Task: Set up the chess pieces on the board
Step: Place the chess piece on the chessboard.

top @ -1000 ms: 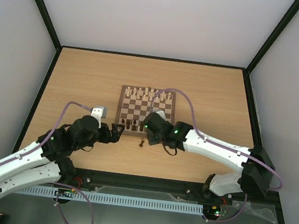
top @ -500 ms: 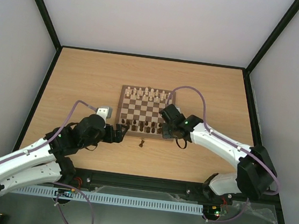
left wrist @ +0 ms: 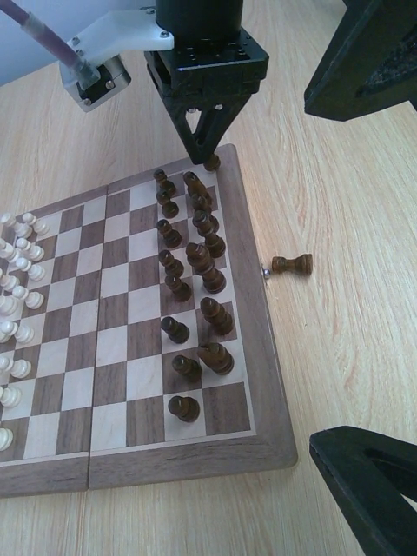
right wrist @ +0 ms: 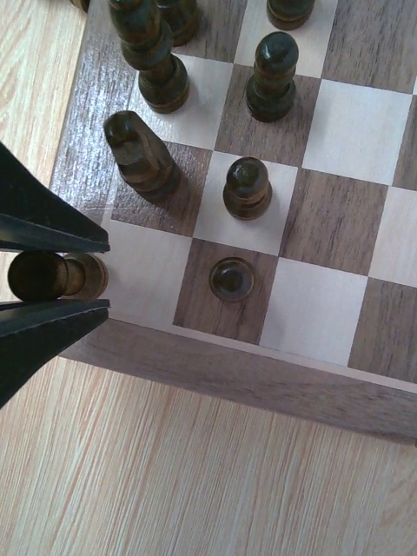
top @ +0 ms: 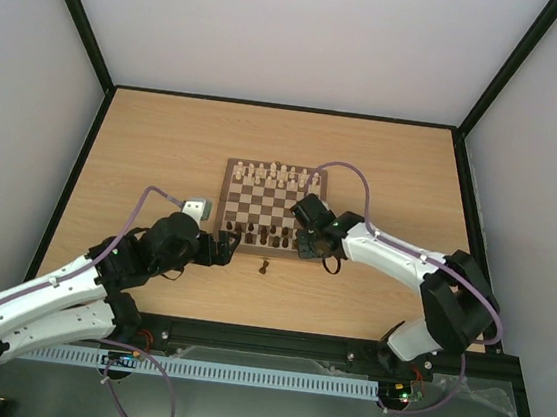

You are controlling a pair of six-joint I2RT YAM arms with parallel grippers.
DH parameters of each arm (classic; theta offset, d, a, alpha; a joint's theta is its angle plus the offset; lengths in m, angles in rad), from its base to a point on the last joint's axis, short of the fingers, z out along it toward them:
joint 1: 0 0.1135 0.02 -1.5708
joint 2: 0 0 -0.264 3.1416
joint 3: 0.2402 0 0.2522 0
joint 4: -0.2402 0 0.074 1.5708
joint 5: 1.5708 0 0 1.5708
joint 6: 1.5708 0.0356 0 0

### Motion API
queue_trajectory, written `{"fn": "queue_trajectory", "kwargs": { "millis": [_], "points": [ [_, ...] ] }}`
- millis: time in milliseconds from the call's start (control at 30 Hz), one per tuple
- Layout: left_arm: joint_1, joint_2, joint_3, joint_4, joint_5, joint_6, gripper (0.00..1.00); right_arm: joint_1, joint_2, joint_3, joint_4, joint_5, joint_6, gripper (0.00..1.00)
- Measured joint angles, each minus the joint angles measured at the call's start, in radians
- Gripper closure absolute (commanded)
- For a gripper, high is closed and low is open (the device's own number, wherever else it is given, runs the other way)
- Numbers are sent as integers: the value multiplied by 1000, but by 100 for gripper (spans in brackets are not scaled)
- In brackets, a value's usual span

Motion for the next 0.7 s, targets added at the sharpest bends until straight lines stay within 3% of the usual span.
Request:
{"fn": "queue_trajectory", "kwargs": {
  "millis": [567,700],
  "points": [
    [0,15,0,2,0,7,1,-20,45,29,34,-8,-21,86],
    [0,18,0,5,0,10,1,-24,58,31,39,-9,-25,81]
  ]
}}
